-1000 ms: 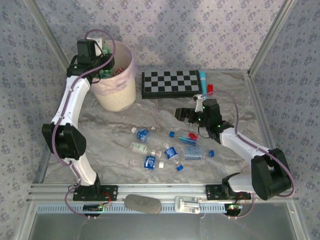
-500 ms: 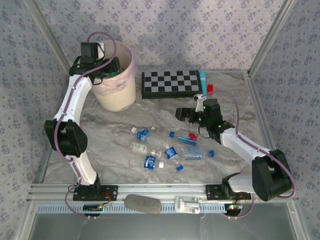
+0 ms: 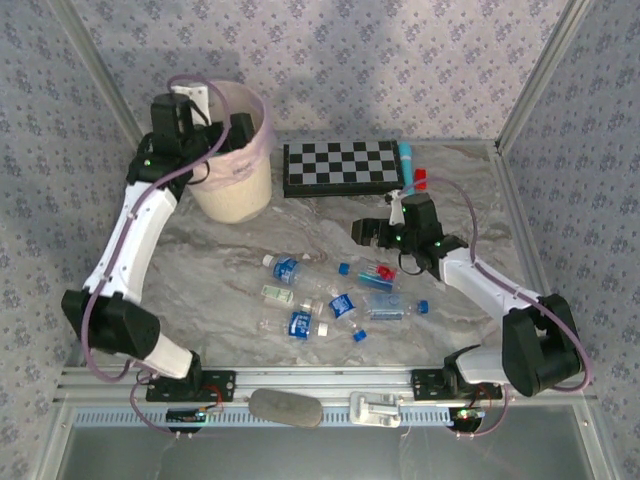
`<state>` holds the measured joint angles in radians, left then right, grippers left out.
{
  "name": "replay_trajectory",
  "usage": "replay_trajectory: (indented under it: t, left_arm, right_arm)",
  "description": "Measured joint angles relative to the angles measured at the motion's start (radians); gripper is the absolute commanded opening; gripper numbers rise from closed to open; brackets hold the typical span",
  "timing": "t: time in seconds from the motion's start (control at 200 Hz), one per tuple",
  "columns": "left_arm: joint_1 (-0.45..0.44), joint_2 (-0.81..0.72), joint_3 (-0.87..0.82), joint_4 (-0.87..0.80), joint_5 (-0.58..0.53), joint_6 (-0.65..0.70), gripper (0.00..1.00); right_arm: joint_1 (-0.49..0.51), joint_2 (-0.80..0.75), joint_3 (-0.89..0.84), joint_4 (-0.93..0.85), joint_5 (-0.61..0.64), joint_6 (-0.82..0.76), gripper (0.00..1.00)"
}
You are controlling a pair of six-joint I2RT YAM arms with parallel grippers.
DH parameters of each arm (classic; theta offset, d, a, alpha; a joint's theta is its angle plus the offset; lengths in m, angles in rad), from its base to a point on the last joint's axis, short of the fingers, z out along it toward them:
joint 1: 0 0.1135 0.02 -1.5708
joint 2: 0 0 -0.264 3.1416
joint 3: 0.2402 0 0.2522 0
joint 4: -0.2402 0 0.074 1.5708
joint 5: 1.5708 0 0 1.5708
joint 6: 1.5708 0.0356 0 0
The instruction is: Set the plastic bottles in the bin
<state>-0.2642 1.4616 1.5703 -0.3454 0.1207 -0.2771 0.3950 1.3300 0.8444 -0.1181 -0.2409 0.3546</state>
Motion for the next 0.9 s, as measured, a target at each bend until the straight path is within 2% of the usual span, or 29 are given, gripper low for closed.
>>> replay_trajectory:
  t: [0.235, 0.43, 0.645, 0.9]
  left_arm:
    - [-0.169, -0.034, -0.285, 0.187, 0.014, -0.066, 1.0]
    - [-0.27, -0.027, -0.49, 0.314, 0.013, -0.154, 1.0]
    - [-0.302, 0.011, -0.573, 0.4, -0.006, -0.246, 1.0]
    - [-0.306, 0.038, -0.651, 0.421, -0.021, -0.32, 1.0]
  right_arm:
    - [0.06, 0.021, 0.109, -0.26, 0.09, -0.106, 1.0]
    - [0.142, 0.112, 0.161, -0.422, 0.17, -0.192, 1.0]
    - [0.226, 0.242, 0.214, -0.545, 0.269, -0.267, 1.0]
    - [0.239, 0.339, 0.272, -0.62, 0.349, -0.327, 1.0]
